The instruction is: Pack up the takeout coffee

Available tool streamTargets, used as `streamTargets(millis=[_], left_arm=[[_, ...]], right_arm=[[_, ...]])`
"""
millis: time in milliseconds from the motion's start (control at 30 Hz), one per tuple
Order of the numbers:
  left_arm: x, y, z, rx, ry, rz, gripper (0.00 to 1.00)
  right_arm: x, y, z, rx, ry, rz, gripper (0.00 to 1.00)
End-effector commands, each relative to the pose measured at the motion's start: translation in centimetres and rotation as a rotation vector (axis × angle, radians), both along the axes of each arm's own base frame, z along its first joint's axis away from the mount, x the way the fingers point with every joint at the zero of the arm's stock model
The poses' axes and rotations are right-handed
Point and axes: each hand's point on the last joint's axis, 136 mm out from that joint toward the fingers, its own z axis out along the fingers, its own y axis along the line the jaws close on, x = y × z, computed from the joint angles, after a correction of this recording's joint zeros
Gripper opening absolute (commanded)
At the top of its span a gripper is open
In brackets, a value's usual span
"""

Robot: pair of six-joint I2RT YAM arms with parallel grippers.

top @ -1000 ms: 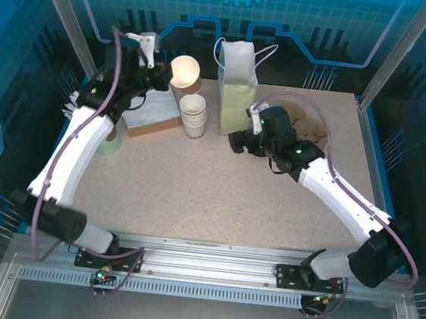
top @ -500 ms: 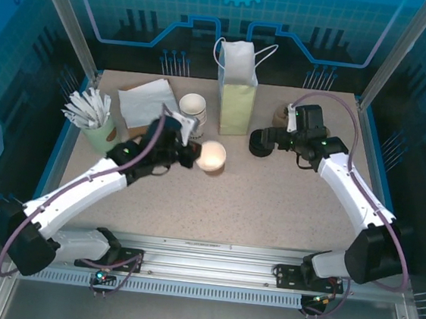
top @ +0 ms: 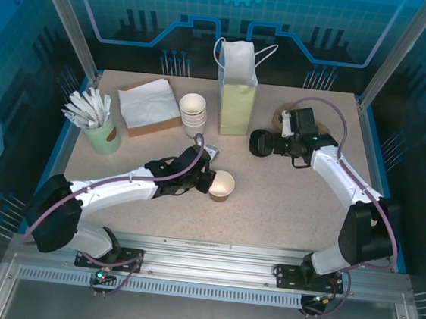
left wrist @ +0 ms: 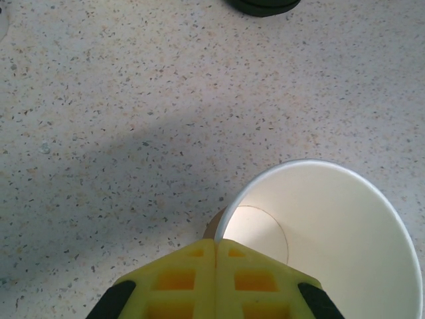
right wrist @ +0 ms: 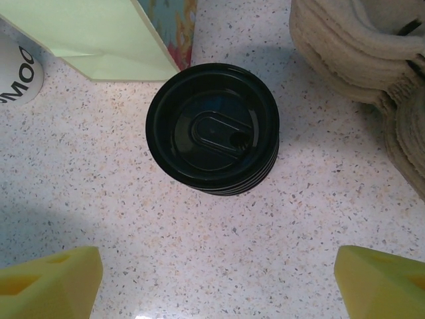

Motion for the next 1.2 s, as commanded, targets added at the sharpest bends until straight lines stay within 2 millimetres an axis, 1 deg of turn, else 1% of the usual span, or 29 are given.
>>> streamTargets(millis=[0, 200, 300, 367, 467, 567, 667, 800, 933, 1033, 1167], left_arm=[[0.4, -0.1, -0.9, 0.023, -0.024, 0.007, 0.06], [0.3, -0.3, -1.6, 0.026, -0.018, 0.002, 0.12], [0.4, -0.1, -1.3, 0.034, -0.027, 0.004, 0.21], [0.4, -0.2, -0.2, 0.019, -0.044, 0.005, 0.32], [0.6, -0.1, 2.1, -0.015, -0.085, 0.016, 0.45], [0.9, 0.3, 4.5, -0.045, -0.140, 0.035, 0.51], [1.2, 0.4, 6.2, -0.066, -0.177, 0.047, 0.53], [1.1, 0.1, 7.0, -0.085, -0.177, 0.042, 0.54], [1.1, 0.0, 7.0, -0.086, -0.172, 0.036, 0.54], [1.2, 0.1, 6.6, -0.073, -0.170, 0.034, 0.54], [1.1, 0.0, 6.2, -0.065, -0.157, 0.032, 0.54]], right_arm=[[-0.3, 0.1, -0.7, 0.023, 0.022, -0.006, 0.92], [-0.2, -0.1, -1.0, 0.015, 0.025, -0.014, 0.92], [0.2, -0.1, -1.1, 0.007, 0.023, -0.019, 0.91], [0.7, -0.4, -1.2, -0.009, 0.024, -0.032, 0.89], [1.8, -0.8, -1.7, -0.038, 0.034, -0.052, 0.84], [3.0, -0.8, -2.8, -0.054, 0.065, -0.060, 0.74], [4.4, -1.2, -4.0, -0.102, 0.093, -0.074, 0.63], [5.8, -1.5, -5.1, -0.152, 0.116, -0.077, 0.54], [6.8, -1.9, -6.0, -0.198, 0.136, -0.074, 0.44], [7.3, -1.8, -6.7, -0.211, 0.154, -0.062, 0.38], [7.5, -1.9, -7.3, -0.225, 0.165, -0.059, 0.33]])
